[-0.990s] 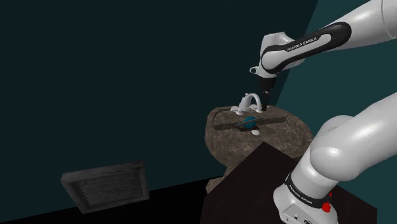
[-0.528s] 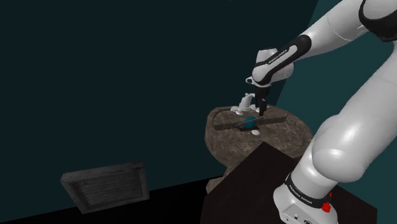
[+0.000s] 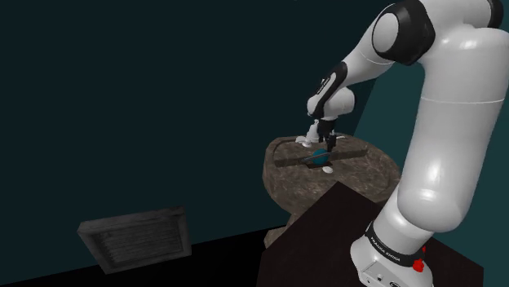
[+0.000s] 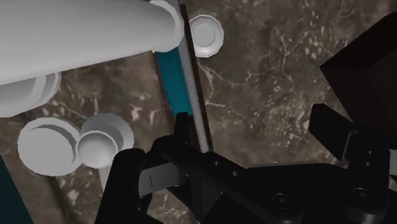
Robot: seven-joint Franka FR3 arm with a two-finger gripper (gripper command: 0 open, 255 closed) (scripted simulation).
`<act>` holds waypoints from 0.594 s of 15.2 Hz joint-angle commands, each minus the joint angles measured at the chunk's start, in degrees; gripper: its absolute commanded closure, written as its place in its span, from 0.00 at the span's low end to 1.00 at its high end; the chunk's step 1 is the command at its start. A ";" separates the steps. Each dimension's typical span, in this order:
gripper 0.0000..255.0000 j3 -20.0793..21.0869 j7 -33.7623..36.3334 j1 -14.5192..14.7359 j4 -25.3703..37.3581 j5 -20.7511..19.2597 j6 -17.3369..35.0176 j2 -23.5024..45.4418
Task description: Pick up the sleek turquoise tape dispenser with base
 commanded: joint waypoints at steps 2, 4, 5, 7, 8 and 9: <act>0.00 4.68 -8.95 -4.84 5.62 5.90 2.37 8.39; 0.00 7.28 -12.49 -7.43 8.86 7.57 3.15 12.30; 0.00 7.74 -12.63 -7.81 8.96 7.91 3.72 12.98; 0.00 8.56 -12.98 -8.47 9.20 8.68 4.84 14.37; 0.00 8.96 -13.16 -8.79 9.33 9.06 5.39 15.07; 0.00 9.36 -13.33 -9.11 9.48 9.43 5.94 15.78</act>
